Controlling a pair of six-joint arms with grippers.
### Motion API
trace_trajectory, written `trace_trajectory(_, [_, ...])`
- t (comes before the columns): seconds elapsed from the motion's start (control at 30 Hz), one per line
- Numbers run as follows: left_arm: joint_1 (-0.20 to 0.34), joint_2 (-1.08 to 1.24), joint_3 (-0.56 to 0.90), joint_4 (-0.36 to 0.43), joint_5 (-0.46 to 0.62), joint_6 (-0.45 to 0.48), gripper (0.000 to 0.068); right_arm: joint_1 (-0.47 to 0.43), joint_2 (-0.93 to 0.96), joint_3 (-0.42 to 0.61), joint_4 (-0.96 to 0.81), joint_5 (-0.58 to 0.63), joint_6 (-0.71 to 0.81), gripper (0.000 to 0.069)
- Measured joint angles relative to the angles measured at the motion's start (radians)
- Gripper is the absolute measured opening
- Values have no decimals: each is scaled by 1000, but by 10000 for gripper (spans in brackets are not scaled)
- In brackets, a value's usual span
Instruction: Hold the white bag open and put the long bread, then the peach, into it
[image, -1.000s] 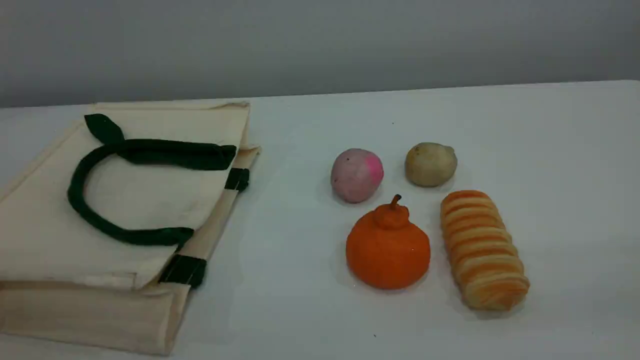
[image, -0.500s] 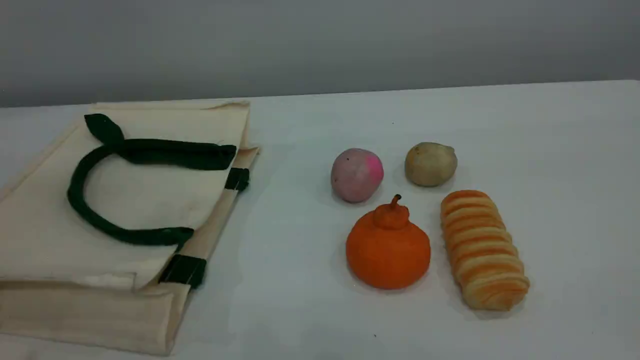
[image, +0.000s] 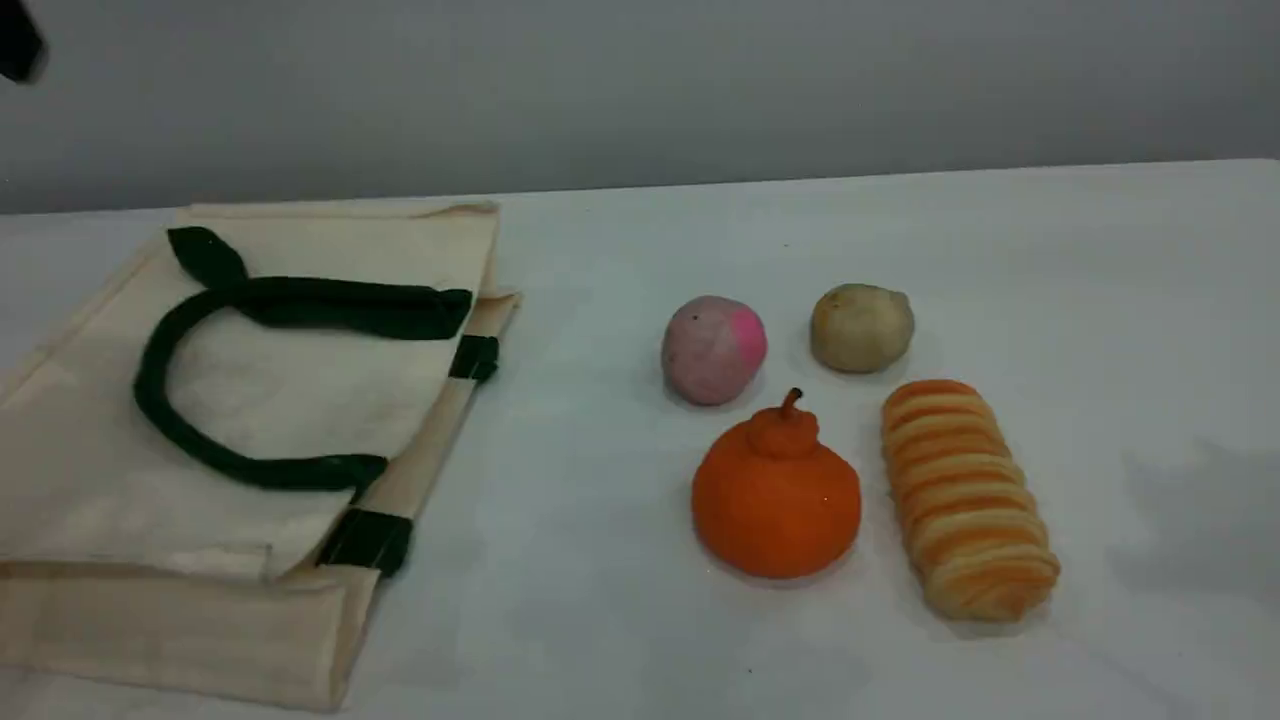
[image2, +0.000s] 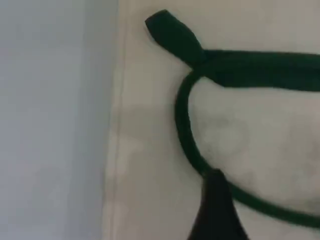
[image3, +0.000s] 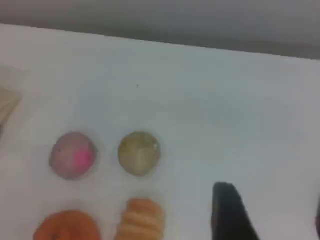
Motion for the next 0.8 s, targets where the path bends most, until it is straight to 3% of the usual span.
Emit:
trace_trajectory(0.33, [0,190,-7,6,-115,1,434,0,225,-29,0,-47,0,335])
trace_trajectory(0.8, [0,343,-10,23,-138,-3,434,0,290,-29,0,-80,0,335])
